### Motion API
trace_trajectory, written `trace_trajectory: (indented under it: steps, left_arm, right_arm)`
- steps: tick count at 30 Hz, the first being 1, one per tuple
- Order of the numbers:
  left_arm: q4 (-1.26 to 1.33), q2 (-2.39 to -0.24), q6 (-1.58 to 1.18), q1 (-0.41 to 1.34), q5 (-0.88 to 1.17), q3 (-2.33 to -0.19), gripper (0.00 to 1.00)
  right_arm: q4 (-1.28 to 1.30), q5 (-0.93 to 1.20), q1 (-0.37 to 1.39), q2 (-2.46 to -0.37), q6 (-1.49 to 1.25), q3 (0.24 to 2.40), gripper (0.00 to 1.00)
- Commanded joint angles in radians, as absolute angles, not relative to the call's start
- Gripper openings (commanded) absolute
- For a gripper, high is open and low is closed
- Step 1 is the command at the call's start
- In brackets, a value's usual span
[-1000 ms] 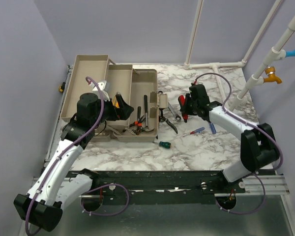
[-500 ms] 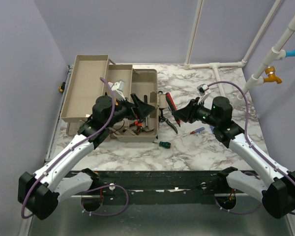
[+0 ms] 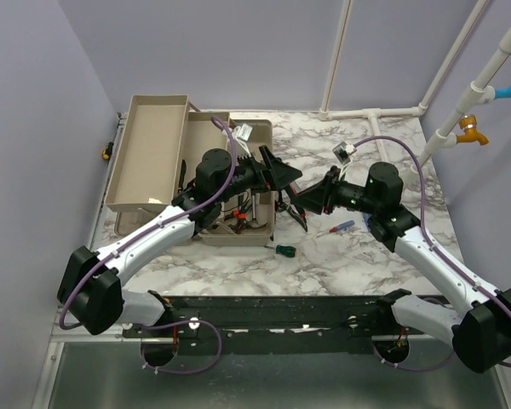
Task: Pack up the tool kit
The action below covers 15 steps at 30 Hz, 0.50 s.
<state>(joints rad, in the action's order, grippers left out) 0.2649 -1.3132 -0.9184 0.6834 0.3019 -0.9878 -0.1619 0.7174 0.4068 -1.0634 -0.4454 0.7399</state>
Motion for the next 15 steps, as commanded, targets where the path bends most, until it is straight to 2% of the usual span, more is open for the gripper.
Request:
trace_trajectory:
  steps: [1, 3, 7, 9, 10, 11, 12, 13, 15]
  left_arm:
    - [0.346, -1.346, -0.954, 0.694, 0.351, -1.018, 0.83]
    - [0.355, -1.354, -0.958, 0.696, 0.361, -1.016, 0.81]
    - [0.388, -1.360, -0.968, 0.698, 0.385, -1.001, 0.65]
    - [0.406, -1.359, -0.968, 0.698, 0.394, -0.986, 0.47]
    - [0.415, -1.358, -0.969, 0.699, 0.399, -0.979, 0.35]
    - [0.420, -1.356, -0.969, 0.699, 0.404, -0.976, 0.22]
    - [0.420, -1.354, -0.966, 0.698, 0.405, -0.973, 0.12]
    - [0.417, -1.352, -0.964, 0.699, 0.405, -0.972, 0.03]
    - [0.400, -1.345, -0.952, 0.698, 0.402, -0.974, 0.00]
  right_arm:
    - [-0.221, 0.765, 0.415, -1.059, -0.457, 0.776, 0.01]
    - [-0.220, 0.757, 0.415, -1.062, -0.454, 0.776, 0.01]
    - [-0.219, 0.727, 0.415, -1.064, -0.452, 0.778, 0.01]
    - [-0.224, 0.727, 0.415, -1.071, -0.454, 0.776, 0.01]
    - [-0.229, 0.726, 0.416, -1.074, -0.458, 0.774, 0.02]
    - [-0.234, 0.725, 0.415, -1.077, -0.461, 0.772, 0.06]
    - [-0.241, 0.727, 0.415, -1.081, -0.464, 0.768, 0.14]
    - [-0.248, 0.729, 0.415, -1.083, -0.469, 0.764, 0.30]
    - [-0.257, 0.727, 0.415, -1.081, -0.476, 0.757, 0.57]
